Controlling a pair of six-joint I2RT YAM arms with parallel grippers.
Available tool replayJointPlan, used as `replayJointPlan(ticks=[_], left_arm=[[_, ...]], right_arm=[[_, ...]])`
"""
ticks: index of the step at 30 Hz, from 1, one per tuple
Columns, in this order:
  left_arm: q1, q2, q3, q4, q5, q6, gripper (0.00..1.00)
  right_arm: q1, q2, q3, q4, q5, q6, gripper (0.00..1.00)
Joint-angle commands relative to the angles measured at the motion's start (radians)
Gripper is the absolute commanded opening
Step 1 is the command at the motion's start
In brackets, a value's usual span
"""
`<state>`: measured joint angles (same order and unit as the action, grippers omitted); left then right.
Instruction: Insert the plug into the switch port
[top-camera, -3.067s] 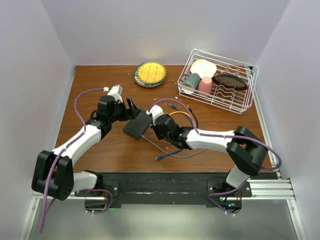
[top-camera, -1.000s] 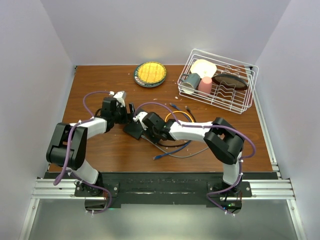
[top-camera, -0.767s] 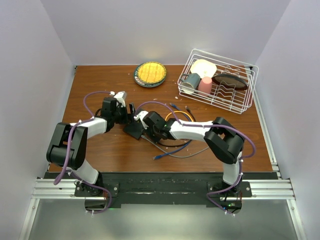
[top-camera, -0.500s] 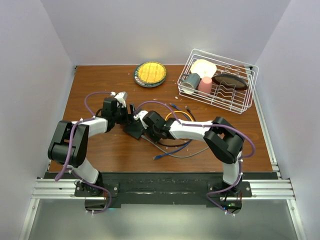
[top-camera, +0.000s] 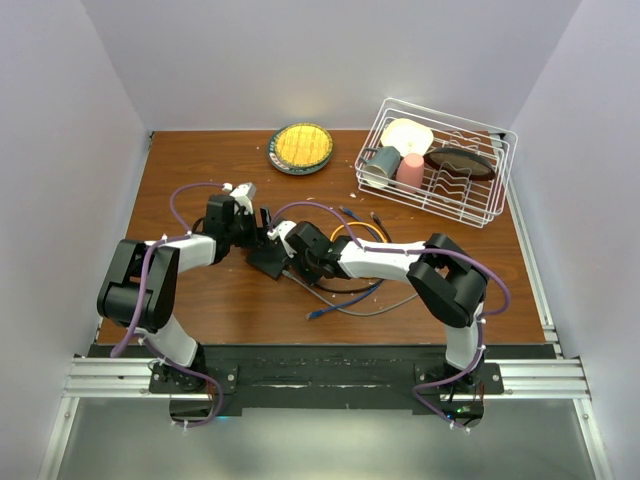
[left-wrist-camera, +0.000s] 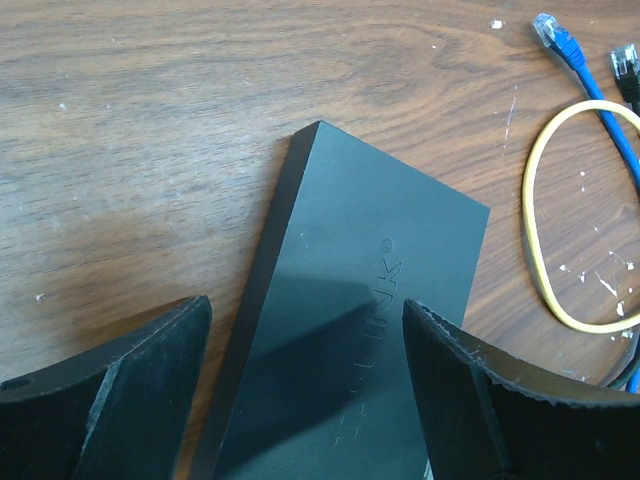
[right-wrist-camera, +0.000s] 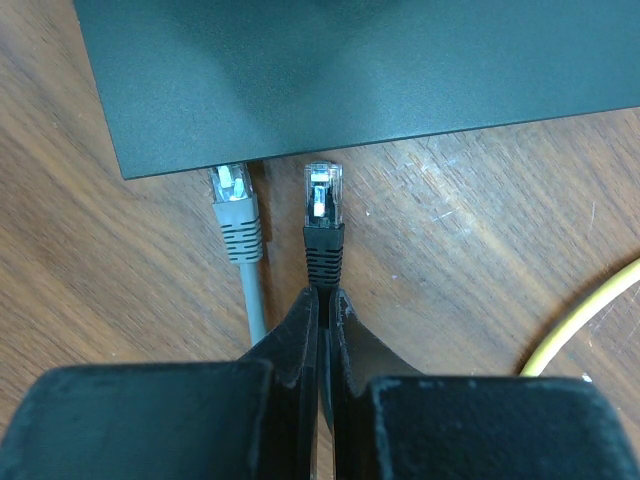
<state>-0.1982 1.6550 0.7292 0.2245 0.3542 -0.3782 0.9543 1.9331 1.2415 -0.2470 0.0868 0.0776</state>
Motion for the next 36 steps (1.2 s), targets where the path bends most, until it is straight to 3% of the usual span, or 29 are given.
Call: replayJointPlan(ticks=[1, 36], left_arm=[[0.005, 0.022, 0.021, -0.001, 0.019, 0.012, 0.82], [0.005, 0.04, 0.022, -0.004, 0.026, 0.012, 0.81]], right_arm=[[-0.005, -0.026, 0.029, 0.029, 0.011, 0.011, 0.0], [-0.005, -0.106, -0.007, 0.11, 0.013, 0.028, 0.0]])
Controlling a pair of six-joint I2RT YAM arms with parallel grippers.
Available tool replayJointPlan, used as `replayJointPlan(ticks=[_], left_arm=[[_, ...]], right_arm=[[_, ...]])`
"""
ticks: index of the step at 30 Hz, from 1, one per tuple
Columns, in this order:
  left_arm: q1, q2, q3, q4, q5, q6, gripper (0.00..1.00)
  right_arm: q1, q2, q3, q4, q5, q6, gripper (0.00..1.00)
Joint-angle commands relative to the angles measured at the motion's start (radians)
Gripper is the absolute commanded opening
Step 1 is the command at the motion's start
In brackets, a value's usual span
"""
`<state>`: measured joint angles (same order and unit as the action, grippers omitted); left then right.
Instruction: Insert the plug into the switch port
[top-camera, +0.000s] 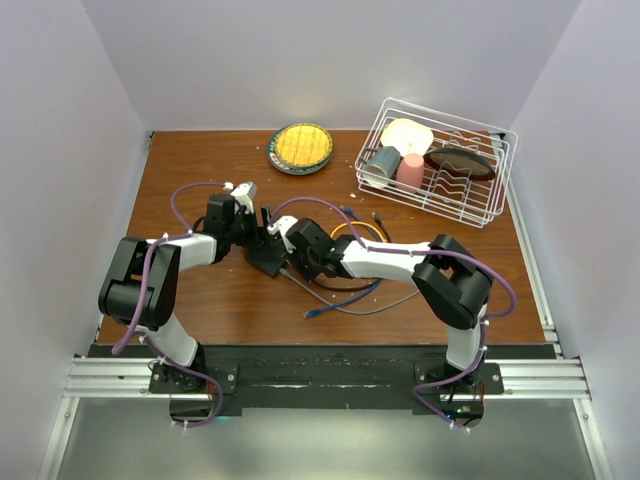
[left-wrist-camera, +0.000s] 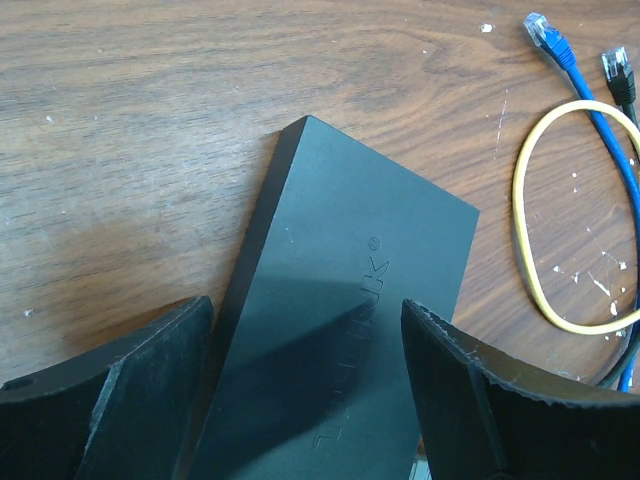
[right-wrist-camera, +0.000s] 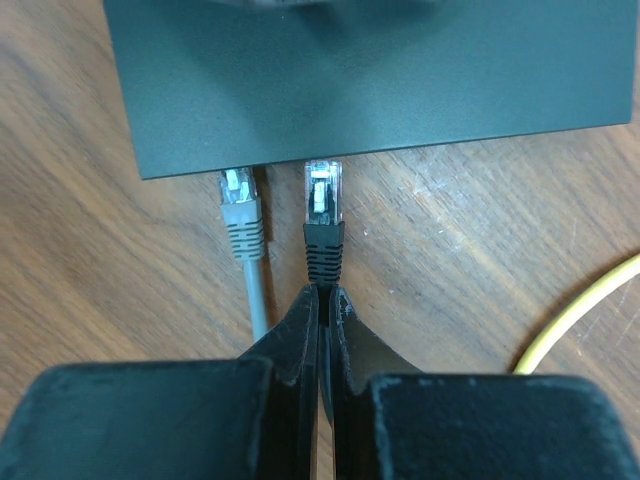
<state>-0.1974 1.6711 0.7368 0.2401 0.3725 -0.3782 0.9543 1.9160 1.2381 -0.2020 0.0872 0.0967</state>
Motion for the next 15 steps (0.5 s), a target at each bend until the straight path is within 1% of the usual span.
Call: replayJointPlan(ticks=[1, 10, 15], left_arm=[[0.004, 0.026, 0.015, -0.019, 0.008, 0.012, 0.81], [0.004, 0.018, 0.012, -0.022, 0.009, 0.012, 0.81], [0.004, 0.027, 0.013, -0.024, 0.006, 0.013, 0.81]], right_arm=[[-0.005, -0.094, -0.015, 0.072, 0.014, 0.012, 0.0], [-0.005, -0.041, -0.02, 0.095, -0.001, 0.021, 0.0], [-0.005, -0.064, -0.057, 0.102, 0.005, 0.023, 0.0]])
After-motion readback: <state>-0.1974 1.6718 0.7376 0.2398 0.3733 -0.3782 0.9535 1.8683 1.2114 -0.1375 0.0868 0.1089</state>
